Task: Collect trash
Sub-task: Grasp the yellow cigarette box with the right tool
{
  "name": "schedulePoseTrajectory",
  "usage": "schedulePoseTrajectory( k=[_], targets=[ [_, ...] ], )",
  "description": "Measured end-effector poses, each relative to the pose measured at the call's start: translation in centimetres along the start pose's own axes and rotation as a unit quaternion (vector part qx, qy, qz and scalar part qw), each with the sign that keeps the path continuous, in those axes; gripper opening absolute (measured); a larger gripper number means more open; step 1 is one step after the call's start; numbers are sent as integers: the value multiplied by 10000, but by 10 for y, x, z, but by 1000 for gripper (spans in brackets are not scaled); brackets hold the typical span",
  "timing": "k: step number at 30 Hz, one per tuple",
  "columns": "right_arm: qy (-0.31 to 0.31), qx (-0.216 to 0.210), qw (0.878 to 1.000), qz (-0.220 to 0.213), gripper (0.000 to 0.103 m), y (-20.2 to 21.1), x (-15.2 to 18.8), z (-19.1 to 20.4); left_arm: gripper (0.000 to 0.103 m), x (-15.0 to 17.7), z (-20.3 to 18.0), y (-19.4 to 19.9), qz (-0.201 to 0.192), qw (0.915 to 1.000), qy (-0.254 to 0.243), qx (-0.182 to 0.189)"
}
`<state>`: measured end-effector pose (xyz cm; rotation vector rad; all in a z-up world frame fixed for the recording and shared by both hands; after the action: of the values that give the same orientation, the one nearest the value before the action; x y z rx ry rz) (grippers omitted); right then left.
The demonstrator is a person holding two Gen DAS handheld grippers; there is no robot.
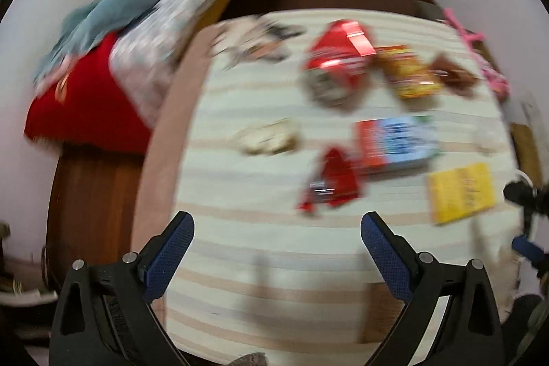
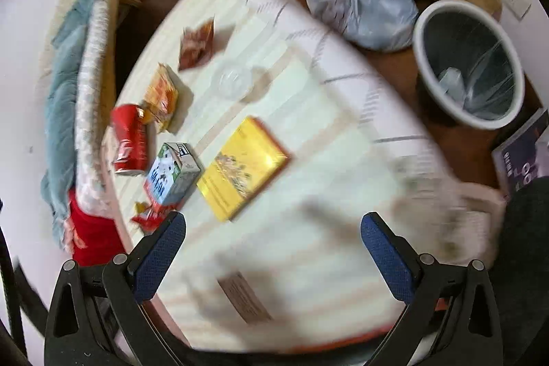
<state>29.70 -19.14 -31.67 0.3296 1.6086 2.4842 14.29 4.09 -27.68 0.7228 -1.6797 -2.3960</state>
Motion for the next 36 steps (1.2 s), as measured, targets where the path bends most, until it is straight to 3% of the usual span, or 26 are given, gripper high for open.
schedulePoseTrajectory(
  k=[6,9,11,13,14,19,23,27,32,34,36],
  targets=[
    [-97,618,9975,-325,95,-53,-9,40,100,20,42,-33,282,9989,381,-17],
    [-143,903,9946,-493,97,-68,-10,50,100,21,47,-44,342,9985,425,29],
    [64,1200,9903,-696,93,-71,-9,56,100,21,45,-49,374,9984,425,80],
    [615,1542,9826,-839,89,-77,-4,68,100,18,44,-49,363,9984,415,149],
    [995,1630,9773,-917,76,-77,-1,73,100,17,42,-49,356,9984,393,197],
    [2394,2150,9447,-632,76,-77,14,64,100,11,29,-49,334,9983,262,401],
    [2575,2548,9297,-669,78,-60,12,38,100,4,14,-53,356,9972,194,636],
    [1492,1822,9717,-193,89,-55,9,11,99,-6,1,-59,433,9930,255,1070],
    [1474,1926,9681,-628,91,-57,16,16,98,-25,-17,-71,357,9904,106,1331],
    [1546,1883,9666,-793,86,-55,22,16,94,-33,-23,-76,268,9907,-3,1336],
    [1767,1815,9632,-896,71,-54,33,22,66,-40,-27,-79,197,9911,-114,1309]
  ],
)
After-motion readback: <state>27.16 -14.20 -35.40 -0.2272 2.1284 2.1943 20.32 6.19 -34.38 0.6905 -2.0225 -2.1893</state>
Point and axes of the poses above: each gripper's, at about its wrist camera, not at the fingertips, and y roughly against the way its jaws point, z to its left, x to its underside, the point moved 6 cm from there along -y, roughly the way its jaws point, and after that the axes turned 14 degrees about -y, right-handed, at the moved point
